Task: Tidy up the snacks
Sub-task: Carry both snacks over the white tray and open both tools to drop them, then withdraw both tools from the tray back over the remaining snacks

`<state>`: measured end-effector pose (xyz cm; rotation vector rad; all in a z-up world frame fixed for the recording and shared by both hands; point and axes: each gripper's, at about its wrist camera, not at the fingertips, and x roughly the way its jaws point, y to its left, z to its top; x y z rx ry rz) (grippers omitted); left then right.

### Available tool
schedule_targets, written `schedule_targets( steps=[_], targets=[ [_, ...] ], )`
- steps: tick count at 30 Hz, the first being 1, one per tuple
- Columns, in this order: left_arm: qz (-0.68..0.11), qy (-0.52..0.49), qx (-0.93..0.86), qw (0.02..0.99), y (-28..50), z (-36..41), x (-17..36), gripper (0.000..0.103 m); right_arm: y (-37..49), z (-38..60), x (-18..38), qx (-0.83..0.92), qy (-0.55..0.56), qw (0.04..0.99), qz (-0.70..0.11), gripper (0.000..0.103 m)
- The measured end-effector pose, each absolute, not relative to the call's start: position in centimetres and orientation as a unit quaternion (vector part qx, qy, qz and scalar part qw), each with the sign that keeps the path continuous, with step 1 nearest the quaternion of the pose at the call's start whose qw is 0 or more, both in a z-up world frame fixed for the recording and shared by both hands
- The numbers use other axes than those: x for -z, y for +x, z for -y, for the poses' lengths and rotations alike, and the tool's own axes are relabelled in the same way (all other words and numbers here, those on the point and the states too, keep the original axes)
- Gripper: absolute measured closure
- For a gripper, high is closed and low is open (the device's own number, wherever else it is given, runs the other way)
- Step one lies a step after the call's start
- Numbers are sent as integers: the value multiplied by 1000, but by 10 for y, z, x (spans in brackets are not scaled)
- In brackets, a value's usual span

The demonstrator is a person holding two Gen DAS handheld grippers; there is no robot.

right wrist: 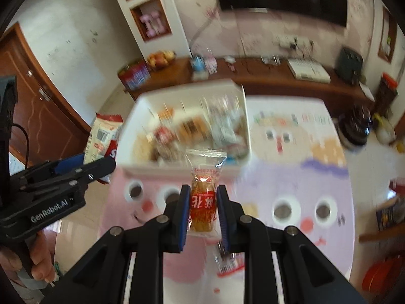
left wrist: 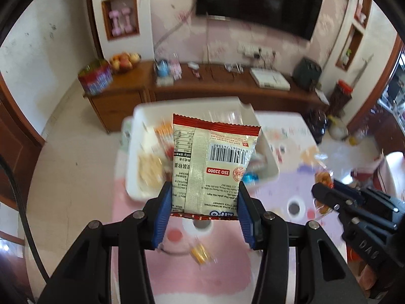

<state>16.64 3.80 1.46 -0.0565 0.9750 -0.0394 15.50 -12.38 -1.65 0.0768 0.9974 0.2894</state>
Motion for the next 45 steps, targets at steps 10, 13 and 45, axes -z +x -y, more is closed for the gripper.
schedule_targets(
  steps=[10, 13, 45],
  targets=[
    [-407, -32, -11, 913, 218, -74, -78, 56, 219, 104, -65, -137, 39, 906, -398, 82],
    [-401, -26, -15, 916, 234, -76, -86, 56, 236, 99, -71, -131, 39, 910, -392, 82],
    [-466, -36, -49, 882, 282, -96, -11, 15, 286, 79, -4, -135, 39, 863, -485, 64]
  ],
)
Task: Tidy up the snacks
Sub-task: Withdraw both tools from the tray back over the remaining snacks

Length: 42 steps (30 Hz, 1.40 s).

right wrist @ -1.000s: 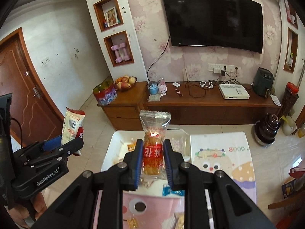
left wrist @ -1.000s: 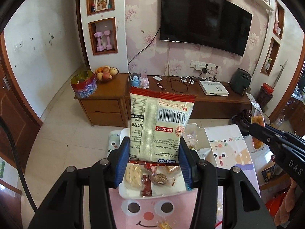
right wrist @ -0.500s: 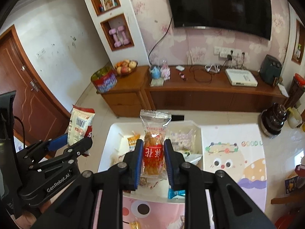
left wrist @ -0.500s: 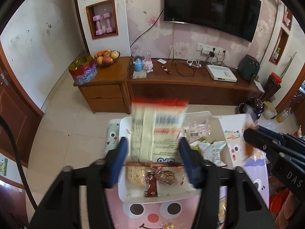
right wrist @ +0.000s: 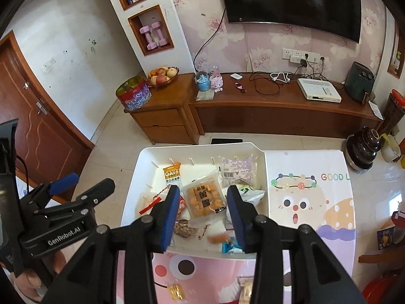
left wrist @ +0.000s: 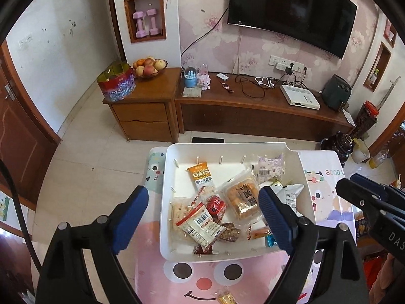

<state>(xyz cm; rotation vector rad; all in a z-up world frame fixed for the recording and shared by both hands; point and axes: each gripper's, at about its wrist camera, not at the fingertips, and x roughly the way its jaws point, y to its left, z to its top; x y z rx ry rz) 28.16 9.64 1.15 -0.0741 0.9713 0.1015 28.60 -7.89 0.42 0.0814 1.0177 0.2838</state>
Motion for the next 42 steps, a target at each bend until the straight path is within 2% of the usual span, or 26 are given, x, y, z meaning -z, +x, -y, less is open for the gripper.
schedule_targets(
  steps=[24, 32, 42],
  targets=[
    [-435, -18, -26, 900, 201, -52, -44, 15, 204, 115, -28, -150, 25, 864, -479, 64],
    [-446, -15, -15, 895, 169, -36, -26, 15, 178, 132, -12, -149, 29, 856, -495, 64],
    [-487, -30, -15, 873, 136, -32, 28, 15, 153, 152, 34, -135, 40, 833, -535, 64]
  ],
)
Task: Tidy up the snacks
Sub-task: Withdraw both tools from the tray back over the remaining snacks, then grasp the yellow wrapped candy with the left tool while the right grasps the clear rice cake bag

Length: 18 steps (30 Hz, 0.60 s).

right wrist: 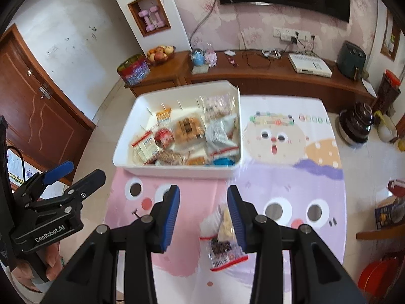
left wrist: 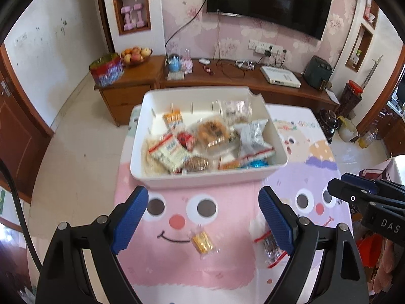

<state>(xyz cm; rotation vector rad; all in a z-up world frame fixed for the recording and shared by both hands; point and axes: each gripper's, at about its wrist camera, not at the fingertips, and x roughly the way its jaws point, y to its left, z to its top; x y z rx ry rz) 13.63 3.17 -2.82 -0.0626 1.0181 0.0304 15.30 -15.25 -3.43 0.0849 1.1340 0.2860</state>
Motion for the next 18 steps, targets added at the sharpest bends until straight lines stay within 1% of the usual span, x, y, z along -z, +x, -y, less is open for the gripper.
schedule_targets(
  steps=[18],
  targets=[
    [-592, -85, -57, 800, 126, -49, 174, 15, 146, 162, 154, -92, 42, 766, -635, 64]
  ],
)
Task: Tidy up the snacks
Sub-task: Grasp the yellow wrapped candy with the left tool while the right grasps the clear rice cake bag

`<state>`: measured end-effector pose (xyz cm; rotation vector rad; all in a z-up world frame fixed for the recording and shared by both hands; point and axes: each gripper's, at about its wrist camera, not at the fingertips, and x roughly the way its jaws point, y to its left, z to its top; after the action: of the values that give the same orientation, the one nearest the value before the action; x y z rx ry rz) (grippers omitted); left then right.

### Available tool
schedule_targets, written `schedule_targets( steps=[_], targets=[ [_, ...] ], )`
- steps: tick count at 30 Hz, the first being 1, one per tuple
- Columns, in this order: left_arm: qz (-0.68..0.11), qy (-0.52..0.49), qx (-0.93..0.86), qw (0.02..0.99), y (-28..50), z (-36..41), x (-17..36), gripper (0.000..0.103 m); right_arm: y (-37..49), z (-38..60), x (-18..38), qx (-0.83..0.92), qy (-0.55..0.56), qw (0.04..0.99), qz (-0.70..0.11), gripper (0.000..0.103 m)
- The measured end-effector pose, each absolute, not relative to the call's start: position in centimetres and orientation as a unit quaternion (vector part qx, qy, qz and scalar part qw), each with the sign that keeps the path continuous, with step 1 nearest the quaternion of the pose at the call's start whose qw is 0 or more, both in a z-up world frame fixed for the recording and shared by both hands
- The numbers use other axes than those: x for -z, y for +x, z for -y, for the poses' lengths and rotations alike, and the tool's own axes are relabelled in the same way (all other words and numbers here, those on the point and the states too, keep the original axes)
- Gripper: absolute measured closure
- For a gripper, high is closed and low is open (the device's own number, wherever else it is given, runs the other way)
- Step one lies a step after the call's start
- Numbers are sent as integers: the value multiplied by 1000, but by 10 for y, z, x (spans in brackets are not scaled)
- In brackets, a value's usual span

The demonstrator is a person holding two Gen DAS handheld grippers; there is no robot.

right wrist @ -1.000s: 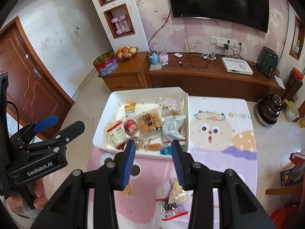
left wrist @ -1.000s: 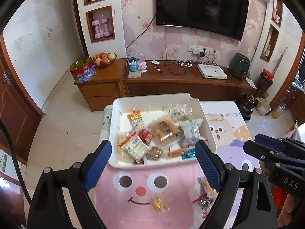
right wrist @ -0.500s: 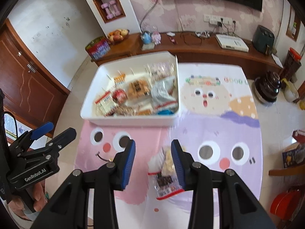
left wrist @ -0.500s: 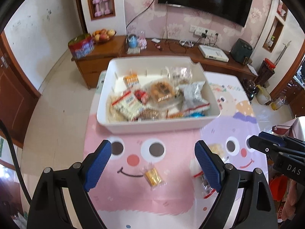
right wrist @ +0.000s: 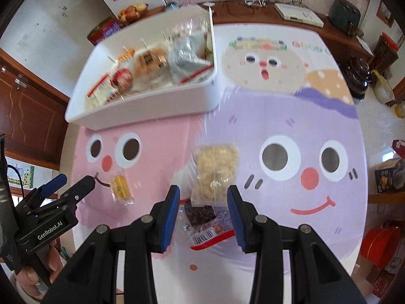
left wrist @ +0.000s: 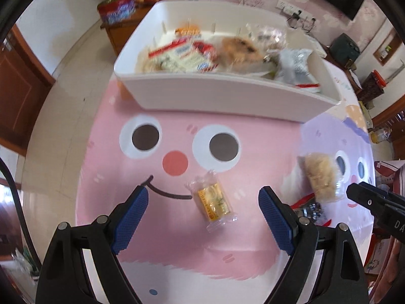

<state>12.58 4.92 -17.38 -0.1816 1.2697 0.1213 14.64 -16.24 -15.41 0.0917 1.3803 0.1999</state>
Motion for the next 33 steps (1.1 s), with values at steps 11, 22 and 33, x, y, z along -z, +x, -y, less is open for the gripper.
schedule_targets(
  steps=[11, 22, 33],
  targets=[
    [-637, -135, -77, 755, 128, -68, 226, 15, 158, 157, 190, -81, 31, 748, -658, 64],
    [-649, -117, -66, 749, 137, -53, 241, 18, 173, 154, 203, -68, 20, 747, -661, 64],
    [-660, -106, -75, 740, 144, -37, 245, 37, 193, 149, 227, -55, -25, 753, -656, 46]
  ],
)
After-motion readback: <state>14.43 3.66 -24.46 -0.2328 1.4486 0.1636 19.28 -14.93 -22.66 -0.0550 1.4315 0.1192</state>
